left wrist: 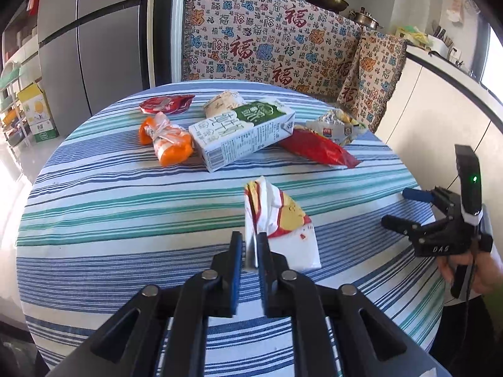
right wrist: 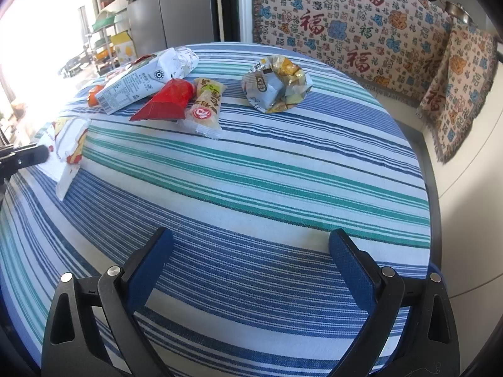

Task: Collect trash
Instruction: 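Grasp the white paper wrapper with the left tool while the right tool grasps the silver foil wrapper, then carry both wrappers over the blue wastebasket and open both tools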

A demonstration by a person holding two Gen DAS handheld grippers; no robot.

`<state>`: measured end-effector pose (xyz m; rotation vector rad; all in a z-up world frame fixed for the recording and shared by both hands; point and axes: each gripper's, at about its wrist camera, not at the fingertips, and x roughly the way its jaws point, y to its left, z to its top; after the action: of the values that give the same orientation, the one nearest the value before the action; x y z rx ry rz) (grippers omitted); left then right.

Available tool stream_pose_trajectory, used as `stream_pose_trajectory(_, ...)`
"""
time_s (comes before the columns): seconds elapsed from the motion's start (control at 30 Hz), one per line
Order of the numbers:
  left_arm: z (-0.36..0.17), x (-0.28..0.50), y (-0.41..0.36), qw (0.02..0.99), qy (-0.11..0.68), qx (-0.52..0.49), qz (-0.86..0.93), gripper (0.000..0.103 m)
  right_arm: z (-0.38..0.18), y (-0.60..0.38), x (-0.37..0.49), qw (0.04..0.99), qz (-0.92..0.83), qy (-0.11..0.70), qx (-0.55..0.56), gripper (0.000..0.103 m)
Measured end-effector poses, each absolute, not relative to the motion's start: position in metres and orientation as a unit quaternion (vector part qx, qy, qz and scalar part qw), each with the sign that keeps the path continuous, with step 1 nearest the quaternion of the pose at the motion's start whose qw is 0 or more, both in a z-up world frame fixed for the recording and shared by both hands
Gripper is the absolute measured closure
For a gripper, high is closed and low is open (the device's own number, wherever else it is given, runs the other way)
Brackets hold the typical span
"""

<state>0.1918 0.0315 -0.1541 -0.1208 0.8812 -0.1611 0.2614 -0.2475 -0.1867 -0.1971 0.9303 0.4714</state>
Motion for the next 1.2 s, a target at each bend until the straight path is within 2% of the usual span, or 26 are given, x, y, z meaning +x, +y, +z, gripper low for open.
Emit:
stream_pose_trajectory(0.03, -0.157, 0.194, 0.03, 0.898, 0.43, -0.054, -0.076, 0.074, -0.186, -0.248, 0.262, 0.862, 0.228, 0.444, -0.093, 0.004)
stream_pose_trajectory(0.07, -0.159, 0.195, 0.028, 0.898, 0.43, -0.052, -0.073, 0.062, -0.186, -0.25, 0.262, 0.863, 0.226, 0.442, -0.091, 0.006)
stream_pose_trajectory(0.1, -0.161, 0.196, 0.028, 0.9, 0.427, -0.052, -0.072, 0.059, -0.184, -0.252, 0.263, 0.866, 0.223, 0.438, -0.088, 0.007)
stream_pose_trajectory(0.17, -0.163, 0.198, 0.028, 0.901, 0.424, -0.055, -0.07, 0.059, -0.178, -0.26, 0.268, 0.876, 0.212, 0.427, -0.076, 0.01)
stream_pose_trajectory(0.47, -0.163, 0.207, 0.025, 0.903, 0.42, -0.051, -0.079, 0.06, -0.151, -0.259, 0.337, 0.88, 0.225, 0.418, -0.011, 0.011)
stream_pose_trajectory(0.6, -0.169, 0.21, 0.025, 0.897, 0.434, -0.046, -0.076, 0.067, -0.157, -0.24, 0.365, 0.874, 0.226, 0.43, -0.012, 0.014)
stream_pose_trajectory(0.73, -0.174, 0.21, 0.027, 0.893, 0.441, -0.051, -0.076, 0.077, -0.164, -0.238, 0.383, 0.864, 0.224, 0.45, 0.003, 0.026)
stream_pose_trajectory(0.8, -0.175, 0.21, 0.028, 0.892, 0.442, -0.056, -0.077, 0.085, -0.167, -0.241, 0.39, 0.861, 0.229, 0.454, 0.017, 0.041)
stream_pose_trajectory(0.83, -0.175, 0.21, 0.028, 0.893, 0.44, -0.06, -0.078, 0.087, -0.167, -0.243, 0.39, 0.86, 0.232, 0.454, 0.021, 0.057)
stream_pose_trajectory(0.87, -0.174, 0.21, 0.029, 0.893, 0.439, -0.062, -0.079, 0.092, -0.166, -0.245, 0.389, 0.861, 0.234, 0.452, 0.025, 0.064)
stream_pose_trajectory(0.9, -0.174, 0.21, 0.03, 0.893, 0.438, -0.064, -0.079, 0.093, -0.165, -0.248, 0.388, 0.861, 0.236, 0.449, 0.031, 0.072)
stream_pose_trajectory(0.93, -0.173, 0.21, 0.03, 0.894, 0.436, -0.066, -0.079, 0.093, -0.163, -0.252, 0.386, 0.861, 0.236, 0.448, 0.037, 0.084)
stream_pose_trajectory(1.07, -0.169, 0.208, 0.034, 0.896, 0.431, -0.076, -0.082, 0.095, -0.157, -0.262, 0.372, 0.866, 0.231, 0.442, 0.039, 0.091)
stream_pose_trajectory(1.2, -0.162, 0.206, 0.033, 0.896, 0.427, -0.087, -0.091, 0.095, -0.146, -0.273, 0.347, 0.868, 0.239, 0.435, 0.035, 0.093)
